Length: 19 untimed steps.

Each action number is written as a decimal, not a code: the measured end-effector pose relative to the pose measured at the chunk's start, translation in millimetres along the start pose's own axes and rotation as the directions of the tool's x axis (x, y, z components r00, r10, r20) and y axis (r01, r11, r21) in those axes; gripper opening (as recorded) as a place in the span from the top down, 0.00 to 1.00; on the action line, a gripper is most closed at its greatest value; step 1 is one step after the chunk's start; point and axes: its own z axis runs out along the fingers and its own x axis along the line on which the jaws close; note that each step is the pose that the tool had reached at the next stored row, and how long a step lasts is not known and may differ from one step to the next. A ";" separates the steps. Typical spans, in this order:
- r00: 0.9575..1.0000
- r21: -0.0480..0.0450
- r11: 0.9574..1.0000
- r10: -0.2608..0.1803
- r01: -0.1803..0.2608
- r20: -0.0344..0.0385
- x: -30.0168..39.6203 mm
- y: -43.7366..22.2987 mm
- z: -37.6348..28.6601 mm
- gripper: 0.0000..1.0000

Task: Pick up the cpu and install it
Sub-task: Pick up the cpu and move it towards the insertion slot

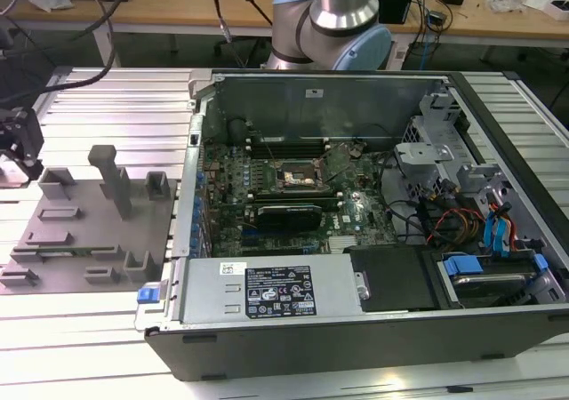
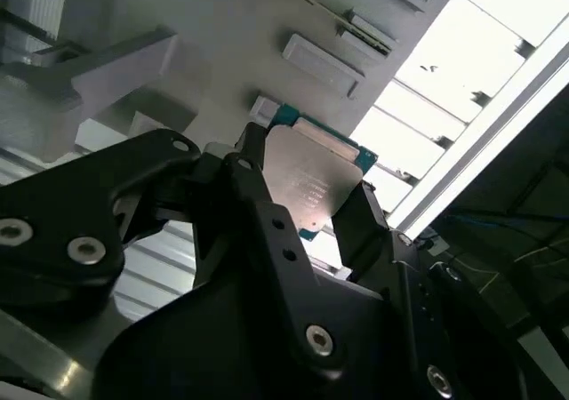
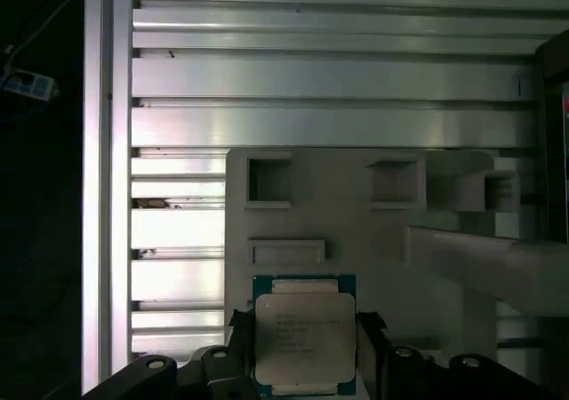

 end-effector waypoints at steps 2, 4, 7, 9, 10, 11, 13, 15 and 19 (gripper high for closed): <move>1.000 0.000 1.000 0.000 0.000 0.000 -0.3 0.5 -4.6 0.45; 1.000 0.000 1.000 0.000 0.000 0.000 -0.5 1.0 -8.2 0.45; 1.000 0.000 1.000 0.000 0.000 0.000 -0.8 1.6 -14.3 0.45; 1.000 0.000 1.000 0.000 0.000 0.000 -1.0 2.4 -18.5 0.45; 1.000 0.000 1.000 0.000 0.000 0.000 -1.2 2.8 -21.0 0.45; 1.000 0.000 1.000 0.000 0.000 0.000 -1.3 3.1 -22.3 0.45; 1.000 0.000 1.000 0.000 0.000 0.000 -1.8 4.8 -31.9 0.45; 1.000 0.000 1.000 0.000 0.000 0.000 -2.5 6.0 -42.2 0.45; 1.000 0.001 1.000 0.000 0.000 0.000 -3.2 8.5 -55.6 0.45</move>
